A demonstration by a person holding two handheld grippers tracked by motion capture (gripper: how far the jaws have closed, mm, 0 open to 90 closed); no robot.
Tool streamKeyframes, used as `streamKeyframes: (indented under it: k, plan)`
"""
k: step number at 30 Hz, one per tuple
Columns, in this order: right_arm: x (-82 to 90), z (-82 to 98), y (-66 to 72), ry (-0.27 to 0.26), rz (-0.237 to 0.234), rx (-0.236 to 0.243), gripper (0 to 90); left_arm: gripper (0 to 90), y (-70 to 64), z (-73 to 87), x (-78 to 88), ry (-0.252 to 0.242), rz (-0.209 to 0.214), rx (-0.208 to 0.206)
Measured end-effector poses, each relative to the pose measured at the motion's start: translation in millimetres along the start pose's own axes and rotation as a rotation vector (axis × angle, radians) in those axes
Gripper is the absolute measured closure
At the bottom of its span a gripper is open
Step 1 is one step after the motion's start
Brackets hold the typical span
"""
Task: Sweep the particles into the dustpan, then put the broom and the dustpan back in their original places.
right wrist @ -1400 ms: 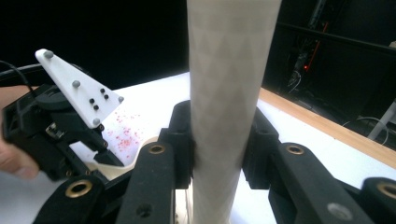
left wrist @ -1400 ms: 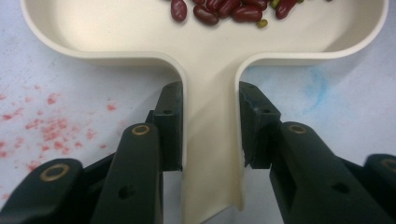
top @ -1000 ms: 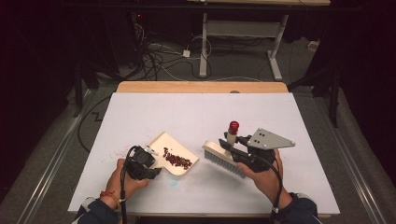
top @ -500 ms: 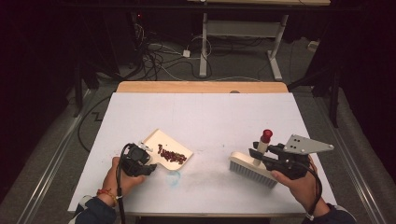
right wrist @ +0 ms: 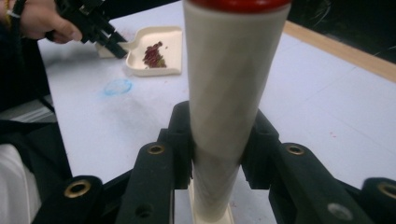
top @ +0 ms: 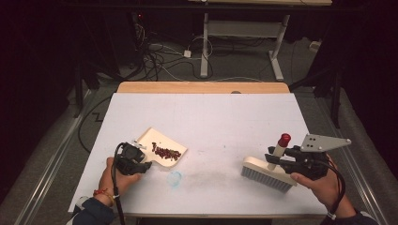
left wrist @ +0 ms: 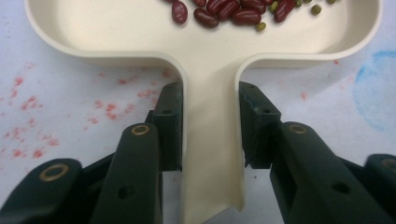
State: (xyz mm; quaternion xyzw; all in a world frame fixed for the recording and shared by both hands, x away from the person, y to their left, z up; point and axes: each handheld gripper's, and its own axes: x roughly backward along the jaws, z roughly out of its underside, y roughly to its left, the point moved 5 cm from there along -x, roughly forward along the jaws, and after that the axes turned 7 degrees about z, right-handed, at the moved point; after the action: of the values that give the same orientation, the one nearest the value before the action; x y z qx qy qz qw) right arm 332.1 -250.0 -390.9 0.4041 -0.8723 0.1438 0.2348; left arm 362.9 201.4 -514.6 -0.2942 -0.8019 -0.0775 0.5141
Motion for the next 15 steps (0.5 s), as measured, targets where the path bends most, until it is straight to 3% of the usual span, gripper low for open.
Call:
streamKeyframes:
  k: [5, 7, 10, 12, 15]
  plan:
    - [-13.4, -5.6, -17.8, 0.036, -0.010, -0.005, 69.1, 61.5, 1.2, 1.2, -0.5, -0.030, -0.006, 0.042]
    - [-20.6, -8.9, -25.5, 0.048, -0.021, -0.007, 68.4, 56.0, 0.4, 0.5, -2.4, -0.046, -0.012, 0.073]
    - [-34.0, -13.7, -39.5, 0.057, 0.005, -0.030, 66.0, 46.7, -8.1, 0.3, -3.7, -0.065, 0.017, 0.088]
    - [-43.4, -16.1, -49.7, 0.053, 0.028, -0.057, 64.0, 43.9, -16.0, 2.8, -3.8, -0.070, 0.037, 0.077]
    - [-58.0, -17.3, -65.8, 0.071, 0.072, -0.102, 62.5, 41.5, -22.6, 9.0, -2.9, -0.068, 0.027, 0.061]
